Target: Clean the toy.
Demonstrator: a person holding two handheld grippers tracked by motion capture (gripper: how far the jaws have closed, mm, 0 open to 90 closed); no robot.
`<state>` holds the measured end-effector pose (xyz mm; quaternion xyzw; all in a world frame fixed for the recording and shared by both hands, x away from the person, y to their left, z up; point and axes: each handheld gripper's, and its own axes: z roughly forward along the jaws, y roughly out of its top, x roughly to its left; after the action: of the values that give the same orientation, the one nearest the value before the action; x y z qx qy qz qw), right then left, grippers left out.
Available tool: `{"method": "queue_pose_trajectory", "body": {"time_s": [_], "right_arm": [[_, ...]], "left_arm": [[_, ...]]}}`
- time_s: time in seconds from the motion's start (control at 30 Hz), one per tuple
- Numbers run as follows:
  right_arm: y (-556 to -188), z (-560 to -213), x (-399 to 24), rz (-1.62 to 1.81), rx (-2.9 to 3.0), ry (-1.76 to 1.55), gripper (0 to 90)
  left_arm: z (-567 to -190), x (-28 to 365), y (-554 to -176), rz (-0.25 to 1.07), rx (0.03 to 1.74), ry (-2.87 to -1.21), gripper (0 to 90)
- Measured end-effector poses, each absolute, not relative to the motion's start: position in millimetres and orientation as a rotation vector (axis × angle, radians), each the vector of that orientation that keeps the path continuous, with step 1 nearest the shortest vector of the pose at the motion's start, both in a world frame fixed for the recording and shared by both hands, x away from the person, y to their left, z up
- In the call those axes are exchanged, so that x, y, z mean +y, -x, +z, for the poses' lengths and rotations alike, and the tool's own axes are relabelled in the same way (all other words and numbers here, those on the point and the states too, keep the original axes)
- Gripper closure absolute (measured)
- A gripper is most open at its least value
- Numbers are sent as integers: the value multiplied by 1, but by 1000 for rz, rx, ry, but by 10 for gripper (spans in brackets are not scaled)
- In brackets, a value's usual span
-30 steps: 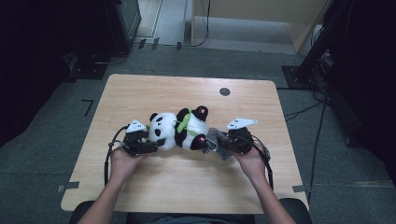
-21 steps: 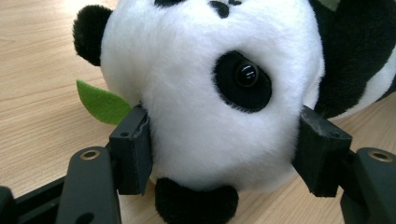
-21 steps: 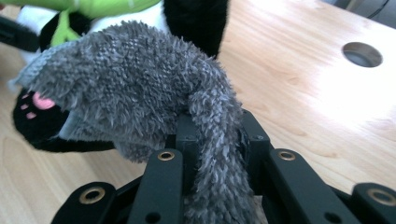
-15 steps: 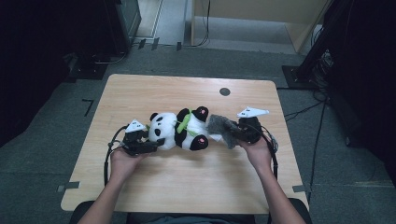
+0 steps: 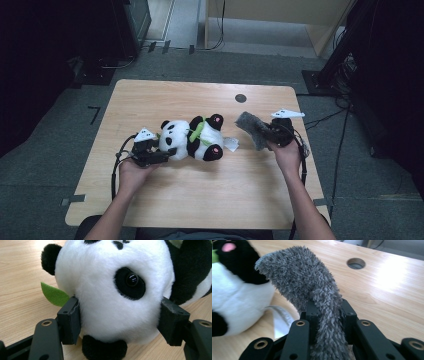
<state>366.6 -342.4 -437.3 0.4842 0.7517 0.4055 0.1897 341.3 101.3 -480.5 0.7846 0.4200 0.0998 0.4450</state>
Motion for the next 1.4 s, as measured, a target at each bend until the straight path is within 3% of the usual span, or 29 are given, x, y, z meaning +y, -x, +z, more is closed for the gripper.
{"method": "queue_pose_trajectory", "body": {"time_s": [0.7, 0.77, 1.0, 1.4], "right_arm": [[-387, -481, -383, 1116, 1964, -1516, 701], [-388, -482, -383, 1112, 1952, -1509, 678], [-389, -483, -380, 1108, 1940, -1491, 478], [-372, -462, -361, 1174, 1977, -1371, 372]], "left_arm": [[-483, 102, -344, 260, 1015, -1947, 262], [-483, 102, -344, 259, 1014, -1945, 258], [-483, 102, -345, 253, 1010, -1948, 229], [-484, 103, -346, 247, 992, -1949, 165]]}}
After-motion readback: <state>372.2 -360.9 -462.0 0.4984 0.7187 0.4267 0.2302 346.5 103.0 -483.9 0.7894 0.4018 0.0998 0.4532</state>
